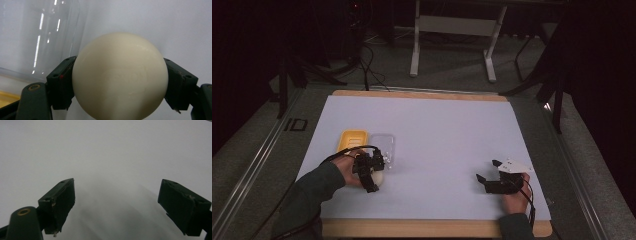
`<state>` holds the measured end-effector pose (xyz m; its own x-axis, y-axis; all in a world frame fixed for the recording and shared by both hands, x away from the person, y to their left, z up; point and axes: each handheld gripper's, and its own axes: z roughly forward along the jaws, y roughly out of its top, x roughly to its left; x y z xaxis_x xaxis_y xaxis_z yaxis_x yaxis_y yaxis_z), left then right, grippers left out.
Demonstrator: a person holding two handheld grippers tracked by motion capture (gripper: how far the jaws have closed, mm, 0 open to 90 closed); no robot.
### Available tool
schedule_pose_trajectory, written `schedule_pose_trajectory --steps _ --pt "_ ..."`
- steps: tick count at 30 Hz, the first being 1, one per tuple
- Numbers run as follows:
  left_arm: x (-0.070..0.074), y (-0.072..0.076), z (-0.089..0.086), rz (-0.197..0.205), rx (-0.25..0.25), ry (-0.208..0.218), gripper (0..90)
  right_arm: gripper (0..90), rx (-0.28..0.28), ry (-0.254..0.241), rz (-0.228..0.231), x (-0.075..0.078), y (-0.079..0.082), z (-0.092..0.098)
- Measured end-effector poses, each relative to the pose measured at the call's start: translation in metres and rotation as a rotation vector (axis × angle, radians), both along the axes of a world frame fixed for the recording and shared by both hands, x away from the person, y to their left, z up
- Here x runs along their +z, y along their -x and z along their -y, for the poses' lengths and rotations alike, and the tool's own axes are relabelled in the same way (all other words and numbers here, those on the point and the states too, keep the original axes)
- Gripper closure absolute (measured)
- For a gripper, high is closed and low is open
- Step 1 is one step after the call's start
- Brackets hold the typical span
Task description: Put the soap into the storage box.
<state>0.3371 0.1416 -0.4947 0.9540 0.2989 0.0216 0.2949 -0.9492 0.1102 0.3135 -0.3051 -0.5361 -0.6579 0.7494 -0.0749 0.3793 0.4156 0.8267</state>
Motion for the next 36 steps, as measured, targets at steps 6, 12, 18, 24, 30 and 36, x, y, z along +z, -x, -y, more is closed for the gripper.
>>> schedule_pose_trajectory --steps 6,12,18,24,30,36 --pt "0.004 -0.001 -0.001 0.006 0.004 0.002 22.9 13.9 0.001 0.000 -0.001 0.000 0.000 0.000" --pt "0.009 -0.002 -0.002 0.010 0.002 0.004 23.0 13.9 0.001 -0.001 -0.001 0.000 0.000 0.000" --pt "0.013 -0.003 -0.005 0.015 0.010 0.005 22.9 13.9 0.000 -0.001 0.000 0.000 0.000 0.000" --pt "0.017 -0.004 -0.007 0.020 0.012 0.013 22.9 13.9 0.000 0.000 0.001 0.000 0.000 0.000" --pt "0.021 -0.006 -0.010 0.023 0.016 0.019 22.9 14.0 0.000 0.001 0.001 0.000 0.000 0.000" --pt "0.025 -0.007 -0.012 0.029 0.021 0.019 23.0 13.9 0.000 0.001 0.001 0.000 0.000 0.000"
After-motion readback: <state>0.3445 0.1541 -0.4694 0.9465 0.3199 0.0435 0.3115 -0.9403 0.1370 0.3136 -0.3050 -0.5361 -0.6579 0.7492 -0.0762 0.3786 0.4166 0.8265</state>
